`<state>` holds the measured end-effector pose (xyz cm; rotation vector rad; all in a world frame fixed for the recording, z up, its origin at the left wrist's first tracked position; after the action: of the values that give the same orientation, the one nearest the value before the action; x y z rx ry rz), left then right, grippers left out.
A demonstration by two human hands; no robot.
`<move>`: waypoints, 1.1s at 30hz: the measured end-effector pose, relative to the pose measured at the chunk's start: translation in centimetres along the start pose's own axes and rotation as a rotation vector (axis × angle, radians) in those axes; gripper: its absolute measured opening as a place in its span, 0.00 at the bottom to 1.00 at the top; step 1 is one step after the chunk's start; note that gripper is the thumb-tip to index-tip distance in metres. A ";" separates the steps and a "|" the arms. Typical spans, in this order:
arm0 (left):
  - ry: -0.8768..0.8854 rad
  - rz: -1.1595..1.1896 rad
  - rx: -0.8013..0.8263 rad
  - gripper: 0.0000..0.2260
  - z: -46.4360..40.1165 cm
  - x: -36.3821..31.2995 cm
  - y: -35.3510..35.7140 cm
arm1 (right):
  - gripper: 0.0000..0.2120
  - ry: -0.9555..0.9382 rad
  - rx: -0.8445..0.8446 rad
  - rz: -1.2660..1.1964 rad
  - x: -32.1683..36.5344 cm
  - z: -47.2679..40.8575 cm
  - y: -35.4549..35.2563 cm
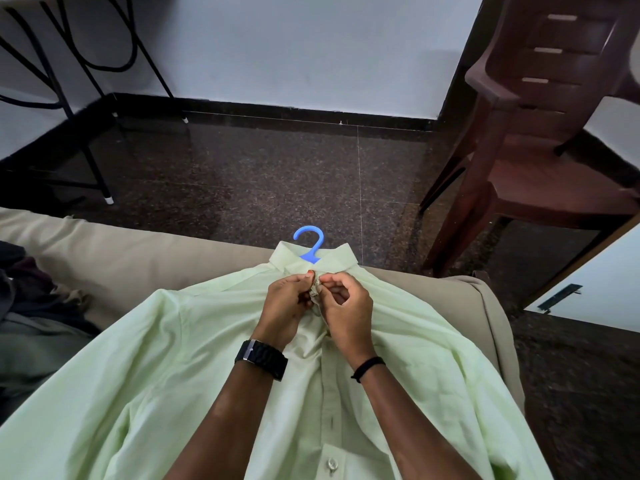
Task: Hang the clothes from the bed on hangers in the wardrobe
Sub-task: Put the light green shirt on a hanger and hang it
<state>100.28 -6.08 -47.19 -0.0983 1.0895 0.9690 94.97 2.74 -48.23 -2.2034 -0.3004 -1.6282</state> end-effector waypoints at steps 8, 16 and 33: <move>-0.031 0.032 0.049 0.12 -0.3 0.0 -0.3 | 0.06 -0.302 0.037 0.322 1.5 0.0 -0.2; -0.015 0.044 0.041 0.11 -0.4 0.1 -0.4 | 0.07 -0.064 0.101 0.221 1.5 -1.1 -0.9; 0.555 -0.946 -0.397 0.01 -1.4 0.0 -1.5 | 0.08 -0.434 0.426 1.005 0.5 -2.3 -1.4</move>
<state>100.40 -7.74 -48.42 -1.1570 1.1390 0.2657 92.57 2.98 -46.95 -1.8404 0.2982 -0.4924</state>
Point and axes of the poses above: each hand's wrist, its own z-axis away from the middle knuckle, its own y-axis out of the palm, x = y × z, the point moved 2 cm from there along -z, towards the middle knuckle, and after that the axes turned 8 degrees about -y, right-handed, at the moved point
